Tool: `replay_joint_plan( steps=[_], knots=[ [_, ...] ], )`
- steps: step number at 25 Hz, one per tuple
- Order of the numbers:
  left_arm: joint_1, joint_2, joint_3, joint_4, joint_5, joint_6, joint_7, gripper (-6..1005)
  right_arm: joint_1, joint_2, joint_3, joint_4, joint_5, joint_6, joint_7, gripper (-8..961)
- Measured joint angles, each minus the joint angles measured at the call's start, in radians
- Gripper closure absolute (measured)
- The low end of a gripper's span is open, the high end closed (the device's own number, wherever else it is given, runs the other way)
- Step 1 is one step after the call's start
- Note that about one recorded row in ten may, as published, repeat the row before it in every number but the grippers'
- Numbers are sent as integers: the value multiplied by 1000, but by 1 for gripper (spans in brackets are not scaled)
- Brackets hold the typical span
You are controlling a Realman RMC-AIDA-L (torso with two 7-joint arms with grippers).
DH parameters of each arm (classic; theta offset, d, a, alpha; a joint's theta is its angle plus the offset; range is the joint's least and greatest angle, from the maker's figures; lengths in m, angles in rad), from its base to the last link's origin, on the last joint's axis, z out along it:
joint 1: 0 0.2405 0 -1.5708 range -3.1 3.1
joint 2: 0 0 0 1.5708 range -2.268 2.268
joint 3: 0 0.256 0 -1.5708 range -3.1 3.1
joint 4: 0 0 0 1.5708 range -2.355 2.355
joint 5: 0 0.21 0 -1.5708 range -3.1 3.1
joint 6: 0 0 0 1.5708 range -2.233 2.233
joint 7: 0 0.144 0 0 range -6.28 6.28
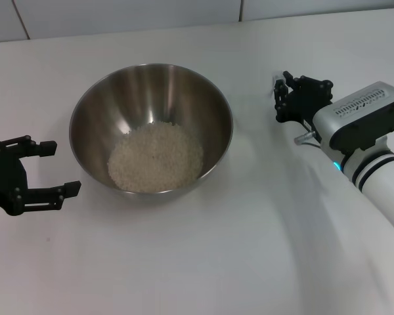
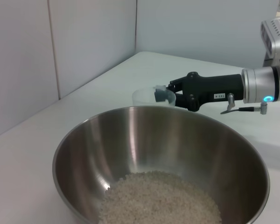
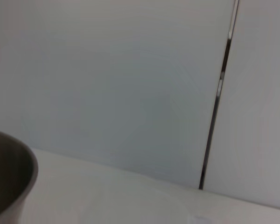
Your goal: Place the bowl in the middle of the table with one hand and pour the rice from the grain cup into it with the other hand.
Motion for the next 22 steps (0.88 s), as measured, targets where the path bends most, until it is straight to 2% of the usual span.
replay_joint_plan(
  steps=[3, 10, 13, 15, 18, 22],
  knots=[
    [0, 0, 2, 0, 0, 0, 0, 138, -8, 0, -16, 0, 0, 19, 0, 900],
    [-1, 0, 3, 0, 0, -1, 0, 138, -60, -4, -24, 48, -1, -16, 0, 669],
    [-1, 0, 3, -2, 0, -1, 0, 138, -106, -6, -25, 66, -2, -46, 0, 438],
    [-1, 0, 2, -2, 0, -1, 0, 138, -121, -6, -25, 68, -2, -57, 0, 347],
    [2, 0, 2, -2, 0, -1, 0, 138, -192, -11, -25, 80, -2, -132, 7, 211],
    [4, 0, 1, -3, 0, -1, 0, 138, -243, -27, -41, 77, -41, -211, 87, 177]
  ],
)
